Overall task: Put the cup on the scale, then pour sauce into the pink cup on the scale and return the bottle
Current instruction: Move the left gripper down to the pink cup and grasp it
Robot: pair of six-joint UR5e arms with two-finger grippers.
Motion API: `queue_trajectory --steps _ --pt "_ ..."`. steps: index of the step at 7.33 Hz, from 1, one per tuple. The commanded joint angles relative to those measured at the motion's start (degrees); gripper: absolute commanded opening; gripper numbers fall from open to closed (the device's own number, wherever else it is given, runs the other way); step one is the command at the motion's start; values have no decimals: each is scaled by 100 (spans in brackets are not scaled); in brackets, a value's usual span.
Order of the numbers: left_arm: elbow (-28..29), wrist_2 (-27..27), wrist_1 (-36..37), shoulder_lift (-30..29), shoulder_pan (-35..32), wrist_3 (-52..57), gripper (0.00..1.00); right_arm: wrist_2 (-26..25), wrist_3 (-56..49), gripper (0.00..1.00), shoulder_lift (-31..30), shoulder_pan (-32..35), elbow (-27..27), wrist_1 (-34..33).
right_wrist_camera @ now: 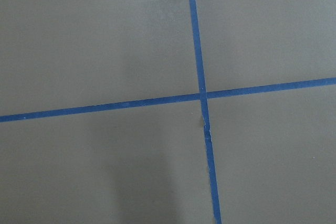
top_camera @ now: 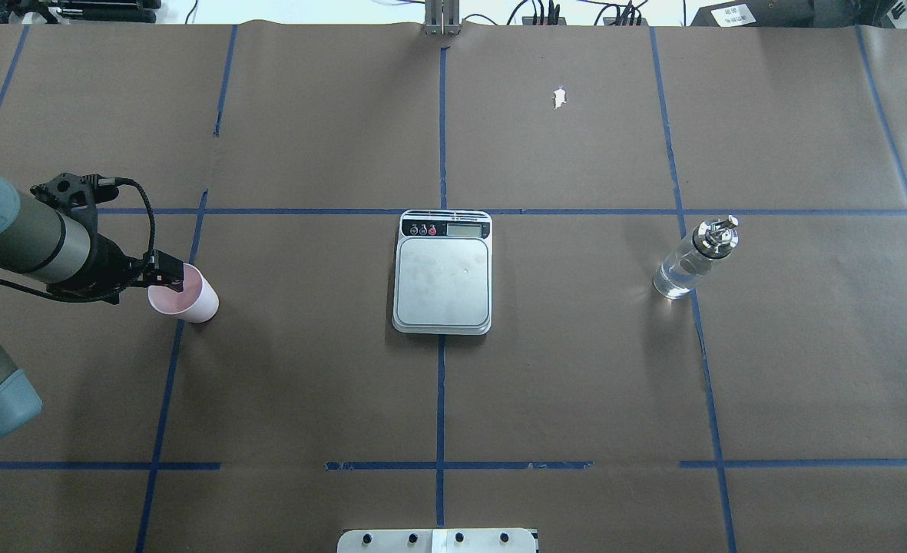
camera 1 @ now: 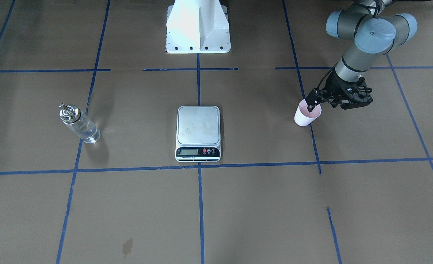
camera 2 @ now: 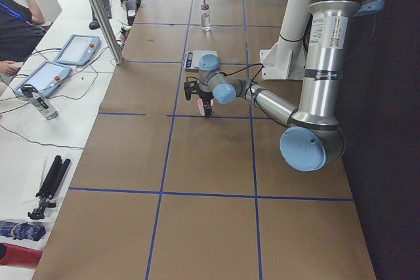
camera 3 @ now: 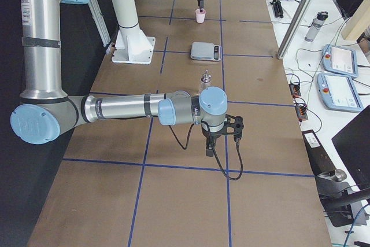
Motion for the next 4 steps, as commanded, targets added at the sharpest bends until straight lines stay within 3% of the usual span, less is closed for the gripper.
queue_trajectory --steps 1,3,4 --pt "8 -20 6 -12 9 5 79 -1 0 100 29 0 3 0" --pt "17 15 15 -21 9 -3 37 -10 -9 100 47 0 3 0" --pt "26 15 15 -30 17 -21 21 -19 -9 100 64 9 3 0"
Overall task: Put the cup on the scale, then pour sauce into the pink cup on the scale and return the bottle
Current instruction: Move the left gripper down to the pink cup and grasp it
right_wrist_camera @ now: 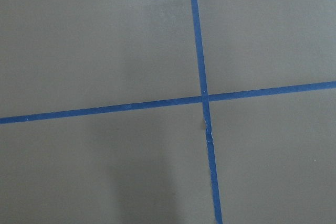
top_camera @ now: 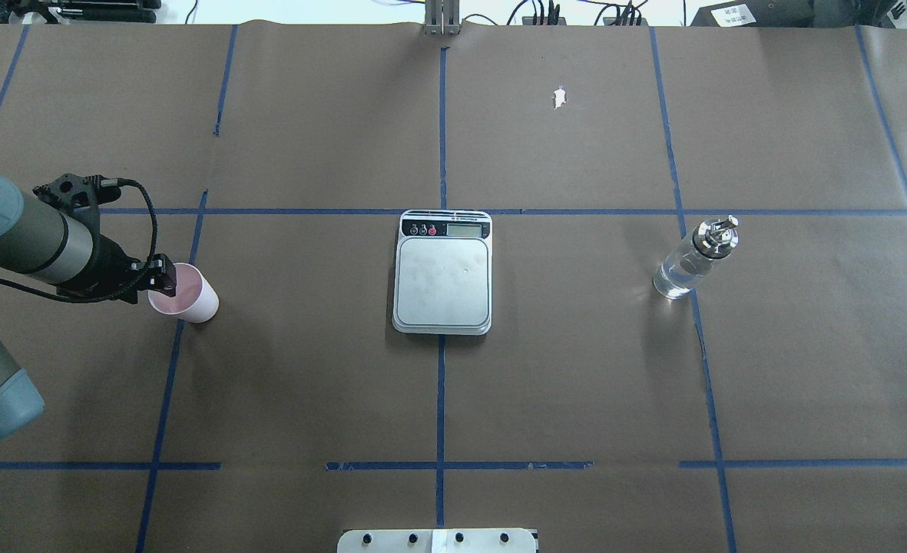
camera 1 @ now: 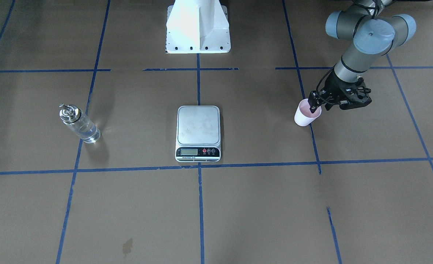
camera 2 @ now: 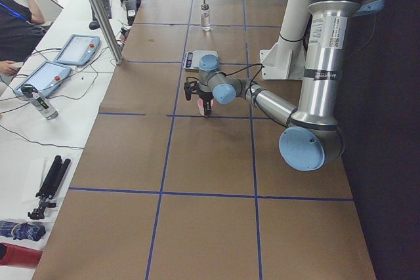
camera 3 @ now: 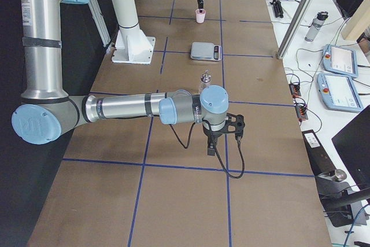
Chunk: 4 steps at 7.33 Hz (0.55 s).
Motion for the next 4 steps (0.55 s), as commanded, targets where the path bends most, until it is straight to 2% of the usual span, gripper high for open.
queue_trajectory --steps 1,4 --pt "0 6 12 -35 58 -24 1 -8 -10 100 19 8 0 0" --pt "-262 -64 326 -88 41 -85 0 -8 -54 100 10 8 44 0"
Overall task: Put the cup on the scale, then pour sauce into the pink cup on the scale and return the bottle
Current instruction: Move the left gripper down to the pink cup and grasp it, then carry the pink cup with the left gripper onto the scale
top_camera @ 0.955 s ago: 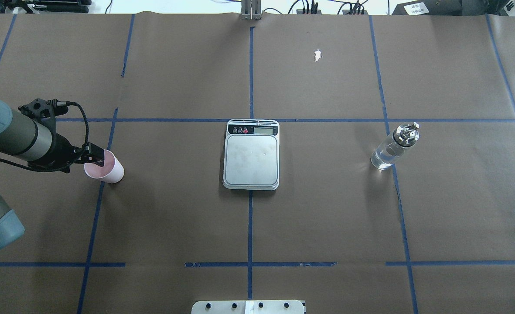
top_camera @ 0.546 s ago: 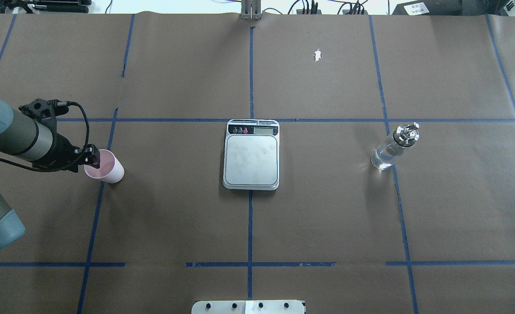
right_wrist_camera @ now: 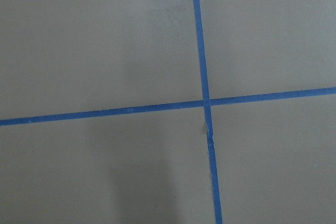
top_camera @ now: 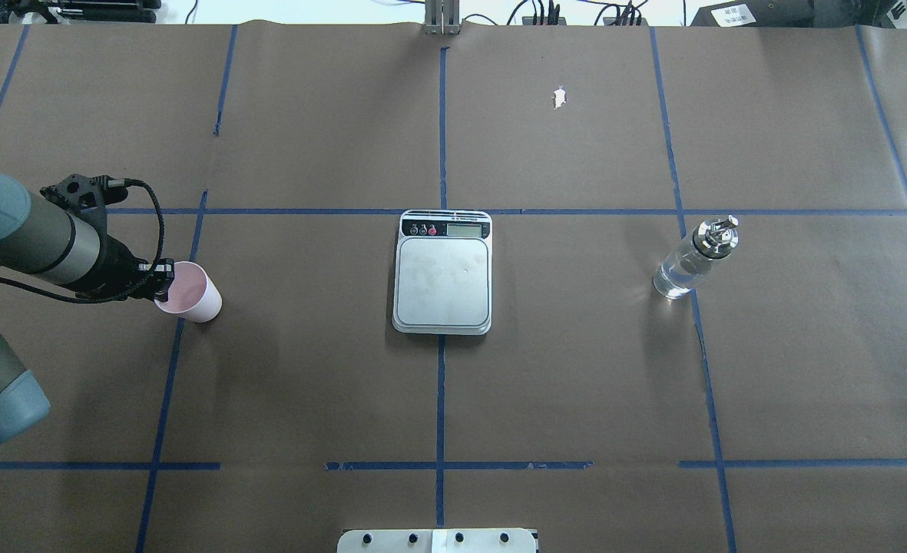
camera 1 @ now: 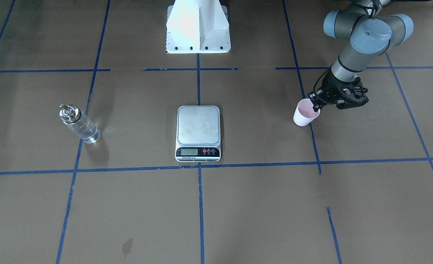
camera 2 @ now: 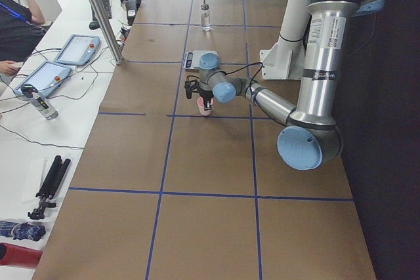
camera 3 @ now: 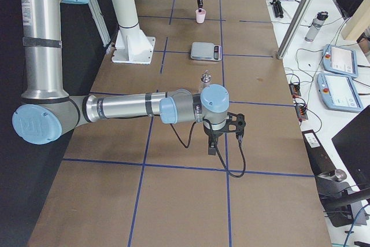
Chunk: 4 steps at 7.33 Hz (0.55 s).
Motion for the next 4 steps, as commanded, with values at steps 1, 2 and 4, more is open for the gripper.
queue_trajectory --steps 1,2,4 --pt "-468 -30 515 -35 -5 2 0 0 -19 100 2 -8 105 -9" --pt "-732 -30 1057 -218 -31 11 0 26 -19 100 2 0 114 -9" --pt "-946 -21 2802 -1530 -101 20 0 26 51 100 -15 0 254 9"
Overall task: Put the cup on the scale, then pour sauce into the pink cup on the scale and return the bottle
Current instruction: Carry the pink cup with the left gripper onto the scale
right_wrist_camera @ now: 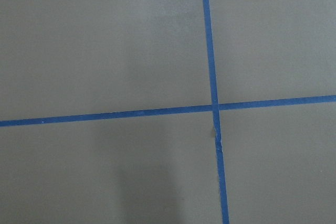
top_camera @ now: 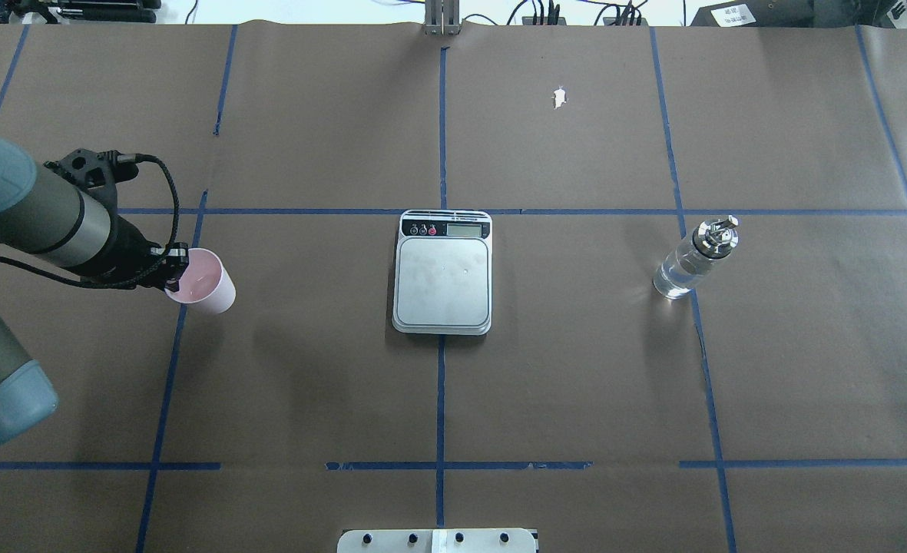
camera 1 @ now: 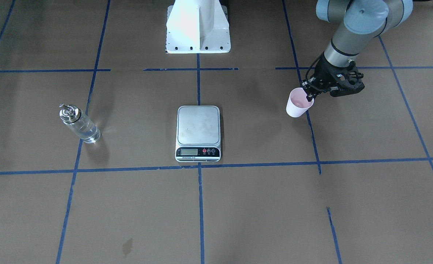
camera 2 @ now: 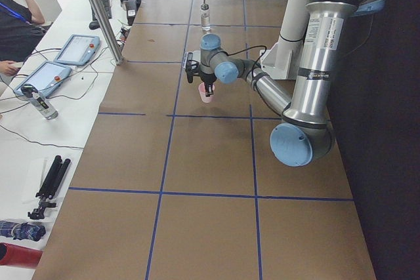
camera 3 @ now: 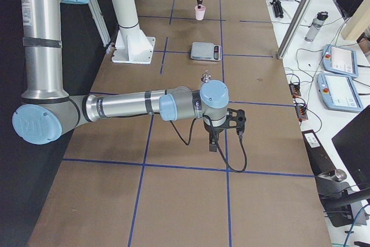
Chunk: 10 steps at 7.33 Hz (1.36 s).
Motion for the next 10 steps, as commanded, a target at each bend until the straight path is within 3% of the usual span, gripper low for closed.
queue_trajectory --steps 1,3,5,7,10 --pt "-125 -2 1500 -1283 -26 -25 0 -22 141 100 4 -7 81 -8" --pt "512 -212 1452 -2144 36 -583 0 12 912 100 4 -16 168 27" --pt "1208 -222 1243 -2946 254 -1331 0 4 933 100 -5 -130 292 1" --pt "2165 -205 43 -3124 580 -2070 0 30 942 100 4 -227 327 1" --pt "2397 -91 -113 -3291 966 -2274 0 -49 1513 100 39 -385 512 10"
